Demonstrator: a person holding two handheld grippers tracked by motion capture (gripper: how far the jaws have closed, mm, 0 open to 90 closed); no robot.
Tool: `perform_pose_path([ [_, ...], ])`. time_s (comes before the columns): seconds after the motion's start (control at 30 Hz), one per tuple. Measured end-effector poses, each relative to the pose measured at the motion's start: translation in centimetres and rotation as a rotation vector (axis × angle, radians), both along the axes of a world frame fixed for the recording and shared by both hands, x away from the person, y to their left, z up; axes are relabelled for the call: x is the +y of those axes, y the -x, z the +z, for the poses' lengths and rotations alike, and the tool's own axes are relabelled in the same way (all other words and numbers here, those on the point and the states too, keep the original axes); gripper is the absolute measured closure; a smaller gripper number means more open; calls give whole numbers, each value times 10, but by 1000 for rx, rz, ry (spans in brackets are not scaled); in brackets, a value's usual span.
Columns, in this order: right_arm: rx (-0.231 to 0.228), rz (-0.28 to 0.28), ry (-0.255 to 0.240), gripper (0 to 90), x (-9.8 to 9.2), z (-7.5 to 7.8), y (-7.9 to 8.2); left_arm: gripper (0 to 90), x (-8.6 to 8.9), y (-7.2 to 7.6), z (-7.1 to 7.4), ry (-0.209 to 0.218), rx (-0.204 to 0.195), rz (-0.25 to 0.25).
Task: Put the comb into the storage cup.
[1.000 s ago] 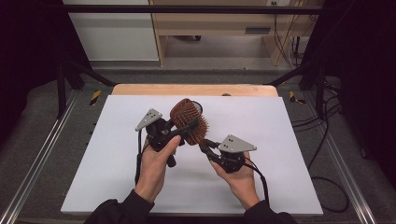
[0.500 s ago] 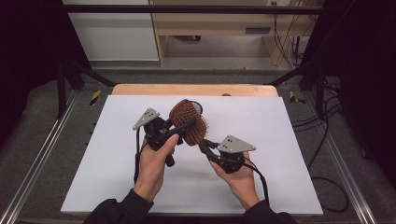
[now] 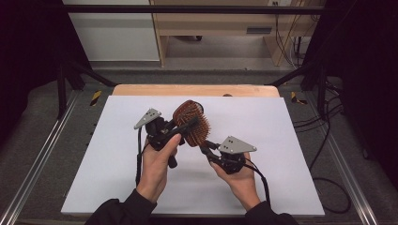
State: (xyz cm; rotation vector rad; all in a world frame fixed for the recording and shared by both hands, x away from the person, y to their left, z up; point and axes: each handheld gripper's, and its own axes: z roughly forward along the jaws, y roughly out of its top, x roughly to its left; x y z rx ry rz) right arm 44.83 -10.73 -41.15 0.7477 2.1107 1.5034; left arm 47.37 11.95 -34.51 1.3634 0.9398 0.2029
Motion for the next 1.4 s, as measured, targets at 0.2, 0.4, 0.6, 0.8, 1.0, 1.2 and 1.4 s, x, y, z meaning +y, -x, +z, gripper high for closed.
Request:
perform_pose_path([
  [0.2,6,0,1,725,0,-1,-1,507,-3,2,1,-14,-10,-7],
  [0.4,8,1,-5,724,-1,-1,-1,511,-4,2,2,-19,-13,-9],
  [0.6,13,4,-10,723,-1,-2,-2,513,-5,2,3,-28,-13,-12],
  [0.8,19,4,-13,720,-1,-3,-2,515,-6,2,3,-34,-18,-16],
  [1.0,41,-4,-48,579,-3,-4,-5,517,-6,0,2,-53,-24,-12],
  [1.2,54,-34,-70,439,-11,-2,-6,518,-3,-3,3,-54,-35,7],
  [1.4,72,-65,-125,343,-27,3,-5,517,5,-8,8,-41,-39,34],
])
